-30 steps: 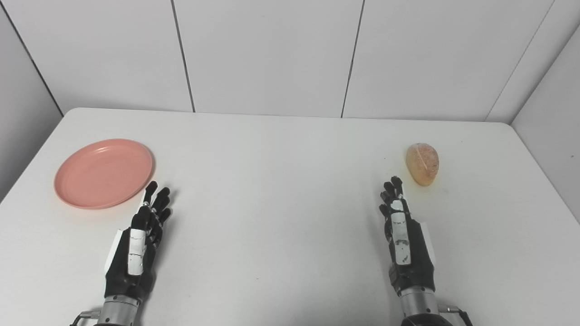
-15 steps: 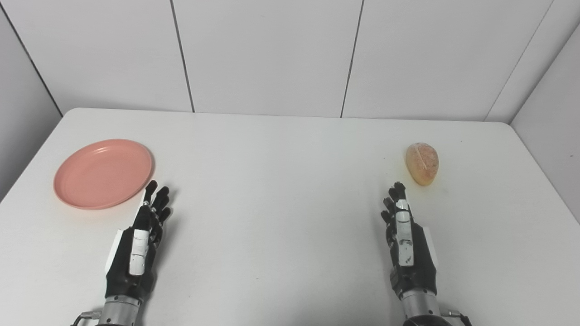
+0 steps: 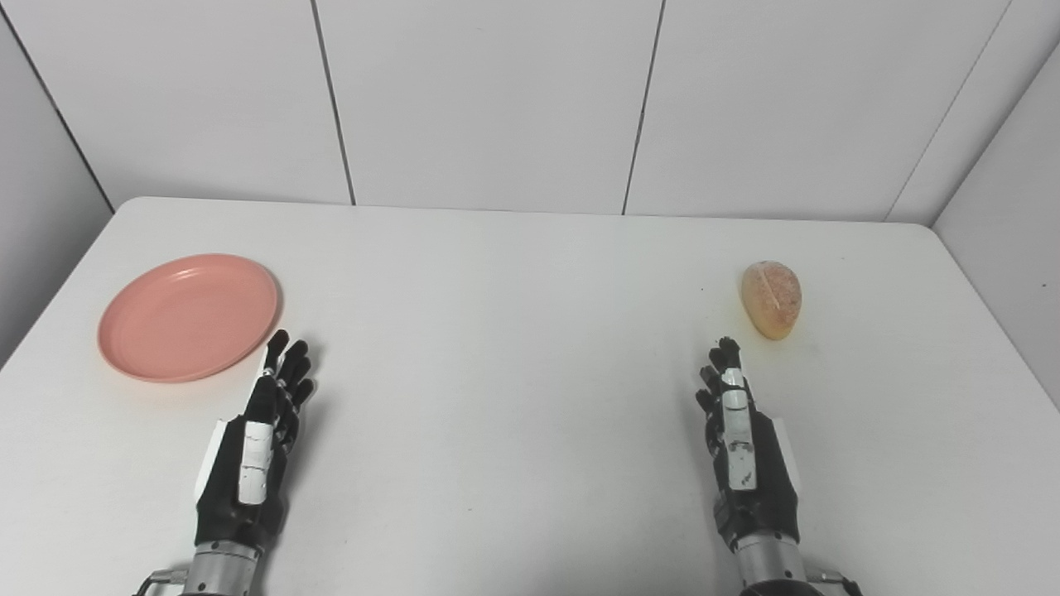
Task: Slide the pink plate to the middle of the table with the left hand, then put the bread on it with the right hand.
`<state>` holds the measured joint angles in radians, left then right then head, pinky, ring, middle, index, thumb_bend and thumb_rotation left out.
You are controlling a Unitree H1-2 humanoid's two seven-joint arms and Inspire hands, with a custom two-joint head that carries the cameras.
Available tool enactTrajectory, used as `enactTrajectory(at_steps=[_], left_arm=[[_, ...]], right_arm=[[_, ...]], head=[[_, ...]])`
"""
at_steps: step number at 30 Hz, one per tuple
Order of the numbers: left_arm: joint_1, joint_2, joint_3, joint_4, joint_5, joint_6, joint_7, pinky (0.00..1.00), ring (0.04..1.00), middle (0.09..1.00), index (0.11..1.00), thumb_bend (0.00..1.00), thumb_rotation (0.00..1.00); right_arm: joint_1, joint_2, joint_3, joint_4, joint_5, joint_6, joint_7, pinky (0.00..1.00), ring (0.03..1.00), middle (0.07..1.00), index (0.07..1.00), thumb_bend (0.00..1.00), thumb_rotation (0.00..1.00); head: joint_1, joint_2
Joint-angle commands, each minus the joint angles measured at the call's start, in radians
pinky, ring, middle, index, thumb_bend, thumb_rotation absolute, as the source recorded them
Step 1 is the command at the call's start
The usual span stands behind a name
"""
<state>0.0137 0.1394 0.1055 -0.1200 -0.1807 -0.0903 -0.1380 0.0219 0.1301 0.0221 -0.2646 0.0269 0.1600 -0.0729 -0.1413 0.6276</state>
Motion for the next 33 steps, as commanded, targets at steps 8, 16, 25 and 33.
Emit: enactTrajectory(at_steps=[8, 16, 25, 33], left_arm=[[-0.027, -0.058, -0.032, 0.063, 0.036, -0.12, 0.019, 1.0, 1.0, 0.993, 1.0, 0.95, 0.94], [-0.018, -0.094, -0.062, 0.094, 0.107, -0.174, 0.04, 1.0, 1.0, 1.0, 1.0, 0.92, 0.95], [-0.031, -0.121, -0.069, 0.184, 0.11, -0.248, 0.046, 1.0, 1.0, 0.995, 1.0, 0.83, 0.96], [-0.039, -0.131, -0.079, 0.234, 0.141, -0.289, 0.059, 1.0, 1.0, 0.998, 1.0, 0.81, 1.0]], right_arm=[[-0.004, -0.061, -0.03, 0.04, 0.062, -0.079, 0.051, 1.0, 1.0, 1.0, 1.0, 0.74, 1.0], [0.003, -0.113, -0.053, 0.123, 0.113, -0.152, 0.098, 1.0, 1.0, 1.0, 1.0, 0.76, 1.0], [-0.008, -0.139, -0.065, 0.207, 0.142, -0.221, 0.131, 1.0, 1.0, 1.0, 1.0, 0.77, 1.0], [-0.019, -0.152, -0.072, 0.251, 0.159, -0.25, 0.151, 1.0, 1.0, 1.0, 1.0, 0.73, 1.0]], head=[[0.113, -0.095], [0.193, -0.182], [0.239, -0.266], [0.273, -0.297]])
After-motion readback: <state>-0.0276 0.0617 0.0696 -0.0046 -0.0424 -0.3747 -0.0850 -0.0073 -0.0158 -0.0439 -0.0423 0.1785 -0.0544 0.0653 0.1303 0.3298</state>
